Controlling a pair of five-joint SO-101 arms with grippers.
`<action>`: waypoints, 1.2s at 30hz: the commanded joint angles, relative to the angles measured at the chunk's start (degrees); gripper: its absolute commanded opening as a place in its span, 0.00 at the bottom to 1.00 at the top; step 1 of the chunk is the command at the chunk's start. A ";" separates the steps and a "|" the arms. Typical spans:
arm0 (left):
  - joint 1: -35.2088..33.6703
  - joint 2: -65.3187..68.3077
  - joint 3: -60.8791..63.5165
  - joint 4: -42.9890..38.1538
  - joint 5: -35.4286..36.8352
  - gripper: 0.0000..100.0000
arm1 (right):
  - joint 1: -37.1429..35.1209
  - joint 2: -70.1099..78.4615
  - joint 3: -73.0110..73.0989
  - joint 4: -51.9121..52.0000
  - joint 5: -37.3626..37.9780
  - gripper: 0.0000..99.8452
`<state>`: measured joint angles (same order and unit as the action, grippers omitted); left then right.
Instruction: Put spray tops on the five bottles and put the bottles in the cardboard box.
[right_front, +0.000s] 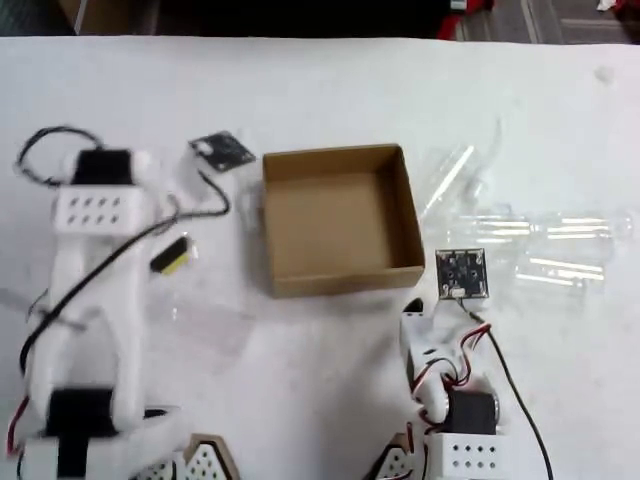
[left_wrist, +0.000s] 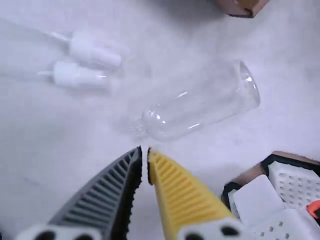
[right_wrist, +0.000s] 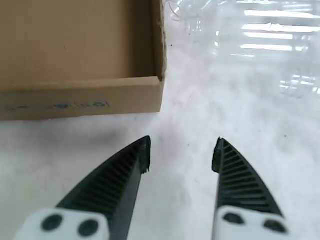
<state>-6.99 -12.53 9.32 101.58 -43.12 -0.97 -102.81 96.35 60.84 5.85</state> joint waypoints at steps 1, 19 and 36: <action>-5.76 -9.10 4.66 0.70 5.19 0.05 | 0.66 0.13 0.53 0.92 0.62 0.18; -15.43 -1.63 2.11 -2.29 31.38 0.20 | 1.10 -0.22 0.53 1.19 0.62 0.18; 11.91 -1.10 7.30 -30.07 55.56 0.20 | 19.03 -0.22 0.53 -10.86 0.70 0.19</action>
<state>-0.48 -13.58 15.30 77.41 11.21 17.41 -102.81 96.35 51.43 5.85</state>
